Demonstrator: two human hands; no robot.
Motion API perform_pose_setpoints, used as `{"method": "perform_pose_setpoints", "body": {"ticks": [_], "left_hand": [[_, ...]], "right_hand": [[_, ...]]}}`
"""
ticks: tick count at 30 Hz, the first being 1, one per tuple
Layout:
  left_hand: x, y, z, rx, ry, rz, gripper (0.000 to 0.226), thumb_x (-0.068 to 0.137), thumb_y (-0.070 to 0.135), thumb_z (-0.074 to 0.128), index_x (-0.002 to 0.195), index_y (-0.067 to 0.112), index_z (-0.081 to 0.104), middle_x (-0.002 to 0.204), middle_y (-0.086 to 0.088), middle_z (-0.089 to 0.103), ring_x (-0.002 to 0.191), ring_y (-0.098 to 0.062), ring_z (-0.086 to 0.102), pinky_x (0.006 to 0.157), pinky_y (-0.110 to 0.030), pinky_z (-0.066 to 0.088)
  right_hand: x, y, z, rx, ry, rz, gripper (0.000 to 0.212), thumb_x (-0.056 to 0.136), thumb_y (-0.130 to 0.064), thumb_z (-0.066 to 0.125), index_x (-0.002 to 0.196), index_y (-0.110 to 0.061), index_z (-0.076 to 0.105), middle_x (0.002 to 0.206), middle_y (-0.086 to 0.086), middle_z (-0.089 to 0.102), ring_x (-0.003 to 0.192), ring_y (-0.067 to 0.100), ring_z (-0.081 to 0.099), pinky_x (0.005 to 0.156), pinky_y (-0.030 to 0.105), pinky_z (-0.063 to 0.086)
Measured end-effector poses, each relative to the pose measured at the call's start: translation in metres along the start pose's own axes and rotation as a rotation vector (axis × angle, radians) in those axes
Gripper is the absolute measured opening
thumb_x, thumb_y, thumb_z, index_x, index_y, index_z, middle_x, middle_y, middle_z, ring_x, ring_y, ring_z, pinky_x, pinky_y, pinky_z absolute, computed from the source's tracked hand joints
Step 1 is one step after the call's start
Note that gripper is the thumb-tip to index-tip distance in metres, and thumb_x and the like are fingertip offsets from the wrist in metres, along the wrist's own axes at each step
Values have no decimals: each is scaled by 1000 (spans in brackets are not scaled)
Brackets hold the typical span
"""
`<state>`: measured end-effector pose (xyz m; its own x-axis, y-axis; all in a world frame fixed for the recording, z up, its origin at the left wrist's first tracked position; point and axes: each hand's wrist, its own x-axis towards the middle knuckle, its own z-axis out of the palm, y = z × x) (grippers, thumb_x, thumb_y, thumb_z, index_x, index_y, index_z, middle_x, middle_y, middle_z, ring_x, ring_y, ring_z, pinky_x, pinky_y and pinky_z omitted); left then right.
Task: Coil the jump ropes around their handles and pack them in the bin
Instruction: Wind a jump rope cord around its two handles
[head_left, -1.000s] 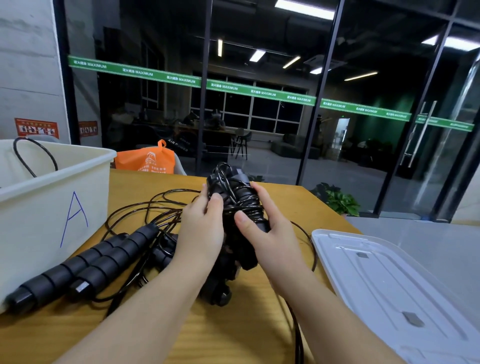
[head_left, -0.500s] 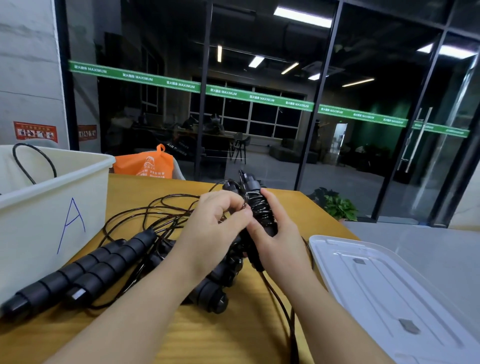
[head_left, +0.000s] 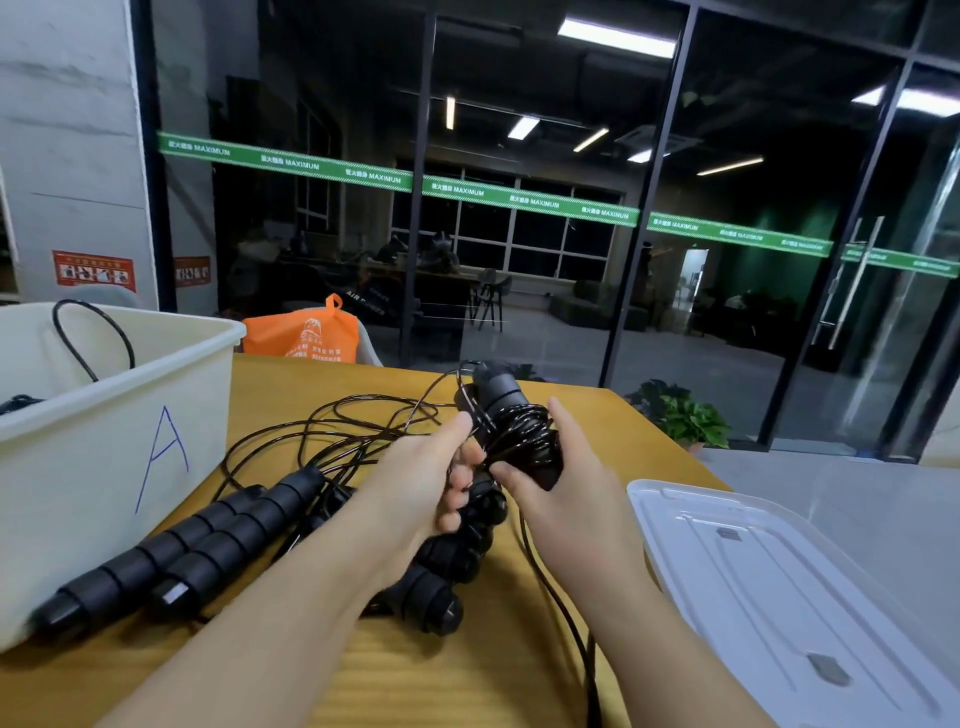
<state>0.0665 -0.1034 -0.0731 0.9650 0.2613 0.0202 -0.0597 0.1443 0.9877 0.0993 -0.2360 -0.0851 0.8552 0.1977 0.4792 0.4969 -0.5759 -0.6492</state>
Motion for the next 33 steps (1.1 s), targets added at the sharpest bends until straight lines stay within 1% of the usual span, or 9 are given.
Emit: {"method": "perform_pose_setpoints", "body": {"ticks": [2,6,9,12,16,20,24,27,33], "left_hand": [[-1,-1,4,37,-17,49,47,100,37,39,56,20,41,49,7,30,44,-9,26,46,-23,21],[-14,3,10,751,155,587,49,101,31,38,52,24,37,48,7,38,46,-5,39,48,-18,28],[-16,3,4,1018,156,820,45,99,31,41,55,27,30,52,9,39,52,-6,41,52,-16,30],[-19,2,5,859,75,777,40,98,28,44,58,26,41,49,11,45,53,-5,45,51,-13,32],[-10,2,3,315,91,432,26,97,22,48,79,14,64,48,12,48,46,-2,42,49,-17,37],[5,3,-13,-152,162,225,16,93,11,57,109,13,58,65,5,58,56,-9,49,54,-25,44],[3,-5,-15,284,228,417,37,91,16,61,119,36,47,111,17,54,85,-3,59,69,-18,46],[-2,-10,-16,702,136,622,63,90,17,60,136,49,30,125,31,32,112,16,38,91,-9,35],[5,-16,-27,966,195,858,44,90,2,53,128,24,55,116,17,47,113,1,41,100,-13,33]], "right_hand": [[0,-2,1,-70,-21,-20,79,88,-45,63,152,-36,16,145,-12,45,127,15,48,92,30,41],[4,-5,2,-149,-43,-9,75,92,-48,55,152,-34,11,142,-4,45,120,25,53,87,36,43],[4,-4,4,-150,-89,12,71,94,-42,53,151,-32,12,136,1,49,116,26,55,84,36,44],[6,1,-1,-1,-98,44,74,87,-46,63,149,-35,22,129,-6,56,113,18,56,86,32,46],[9,7,-12,199,-14,43,74,78,-43,75,140,-37,36,115,-16,61,103,8,61,88,38,52],[2,2,-4,425,-98,143,68,76,-39,77,134,-36,42,106,-12,64,95,8,65,84,39,57],[2,4,-3,535,-108,206,51,81,-34,75,123,-34,46,102,-16,61,89,4,65,68,20,56],[5,3,-4,578,-141,248,50,81,-29,75,123,-32,49,108,-8,64,92,8,66,70,23,57],[6,6,-5,831,-290,369,48,74,-24,73,121,-21,62,106,12,71,83,31,71,59,33,54]]}}
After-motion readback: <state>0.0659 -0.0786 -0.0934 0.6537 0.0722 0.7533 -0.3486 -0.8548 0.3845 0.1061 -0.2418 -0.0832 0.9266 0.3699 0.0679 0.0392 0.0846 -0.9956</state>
